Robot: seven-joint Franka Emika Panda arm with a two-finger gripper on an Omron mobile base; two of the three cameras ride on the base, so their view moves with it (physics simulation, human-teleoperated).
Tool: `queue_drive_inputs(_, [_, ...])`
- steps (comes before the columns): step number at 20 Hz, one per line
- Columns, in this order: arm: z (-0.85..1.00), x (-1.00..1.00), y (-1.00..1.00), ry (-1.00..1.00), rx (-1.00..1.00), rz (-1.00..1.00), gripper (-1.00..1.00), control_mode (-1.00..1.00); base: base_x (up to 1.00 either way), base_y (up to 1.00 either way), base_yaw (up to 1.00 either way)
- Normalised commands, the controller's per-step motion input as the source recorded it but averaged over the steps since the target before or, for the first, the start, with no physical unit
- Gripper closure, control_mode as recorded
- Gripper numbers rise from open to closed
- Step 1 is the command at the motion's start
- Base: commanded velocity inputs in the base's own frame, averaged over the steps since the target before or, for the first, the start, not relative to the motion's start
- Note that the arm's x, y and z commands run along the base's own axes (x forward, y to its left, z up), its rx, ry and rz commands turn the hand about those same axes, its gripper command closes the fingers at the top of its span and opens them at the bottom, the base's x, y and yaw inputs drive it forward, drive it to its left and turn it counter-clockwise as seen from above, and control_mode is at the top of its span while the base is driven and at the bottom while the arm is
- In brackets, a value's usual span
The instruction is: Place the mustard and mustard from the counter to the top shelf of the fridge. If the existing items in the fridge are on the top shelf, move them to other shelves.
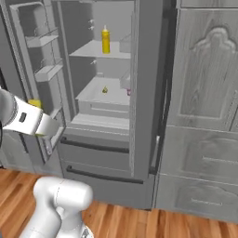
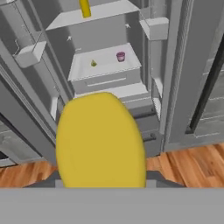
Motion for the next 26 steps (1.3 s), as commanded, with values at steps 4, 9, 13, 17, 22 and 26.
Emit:
queue_drive_inputs(4, [0.00,0.00,0.00,0.00,0.00,0.00,1.00,1.00,0.75,0.00,0.09])
queue_drive_inputs(9, [0.00,0.00,0.00,0.00,0.00,0.00,1.00,1.00,0.57,-0.20,0.02])
queue_drive_inputs(13, [0.00,0.00,0.00,0.00,0.00,0.00,1.00,1.00,0.51,-0.24,0.00])
queue_drive_inputs(17, [0.00,0.00,0.00,0.00,0.00,0.00,1.00,1.00,0.58,-0.03,0.00])
queue_drive_inputs(22, [0.00,0.00,0.00,0.00,0.00,0.00,1.00,1.00,0.67,0.00,0.00])
queue_drive_inputs(26, [0.00,0.00,0.00,0.00,0.00,0.00,1.00,1.00,0.58,0.00,0.01])
